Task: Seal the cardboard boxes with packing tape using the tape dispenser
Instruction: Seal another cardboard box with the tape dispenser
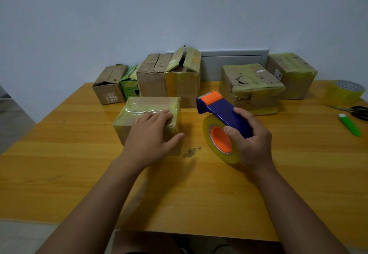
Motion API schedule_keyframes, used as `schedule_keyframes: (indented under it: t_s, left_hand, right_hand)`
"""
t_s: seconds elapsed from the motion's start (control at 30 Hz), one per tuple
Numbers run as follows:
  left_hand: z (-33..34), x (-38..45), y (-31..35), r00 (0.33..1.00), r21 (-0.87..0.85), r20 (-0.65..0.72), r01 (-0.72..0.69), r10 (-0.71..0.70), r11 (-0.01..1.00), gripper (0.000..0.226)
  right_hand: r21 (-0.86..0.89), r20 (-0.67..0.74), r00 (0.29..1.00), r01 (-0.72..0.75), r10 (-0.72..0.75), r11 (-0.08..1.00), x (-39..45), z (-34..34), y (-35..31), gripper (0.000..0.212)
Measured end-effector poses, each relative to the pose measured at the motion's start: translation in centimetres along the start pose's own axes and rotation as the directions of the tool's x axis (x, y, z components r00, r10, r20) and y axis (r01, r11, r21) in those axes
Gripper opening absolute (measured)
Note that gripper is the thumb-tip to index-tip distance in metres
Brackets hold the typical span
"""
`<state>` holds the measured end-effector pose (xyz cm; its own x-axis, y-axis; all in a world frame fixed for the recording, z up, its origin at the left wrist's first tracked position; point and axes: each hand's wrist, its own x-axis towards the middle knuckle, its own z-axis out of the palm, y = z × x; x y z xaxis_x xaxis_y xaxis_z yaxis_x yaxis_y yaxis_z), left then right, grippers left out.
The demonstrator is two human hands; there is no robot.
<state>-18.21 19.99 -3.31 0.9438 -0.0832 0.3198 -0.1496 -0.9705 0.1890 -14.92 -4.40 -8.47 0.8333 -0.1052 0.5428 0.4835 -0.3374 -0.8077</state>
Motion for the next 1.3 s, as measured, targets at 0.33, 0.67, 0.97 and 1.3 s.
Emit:
schedule_keyframes:
  t_s: [0.33, 0.67, 0.97, 1.3]
  left_hand:
    - [-0.2, 0.2, 0.1, 0.999, 0.027, -0.036, -0.015, 0.016, 1.0, 0.054]
    - [-0.8, 0.5, -1.1, 0.995, -0.005, 0.001, -0.096, 0.096, 0.995, 0.056]
    - [-0.7, 0.6, -1.5, 0.997, -0.116, -0.004, -0.076, 0.076, 0.99, 0.06]
    - [0.0, 0.6, -1.7, 0.996, -0.088, -0.025, -0.092, 0.09, 0.992, 0.055]
  right_hand:
    - [0.001, -0.003, 1.0, -0.003, 0.003, 1.0, 0.0, 0.1, -0.2, 0.059]
    - [0.004, -0.001, 1.0, 0.013, -0.013, 1.0, 0.0, 0.0, 0.0, 0.063]
    - [0.01, -0.006, 1.0, -0.003, 0.003, 1.0, 0.1, 0.1, 0.0, 0.06]
    - [0.011, -0.003, 1.0, -0.018, 0.018, 1.0, -0.1, 0.0, -0.1, 0.064]
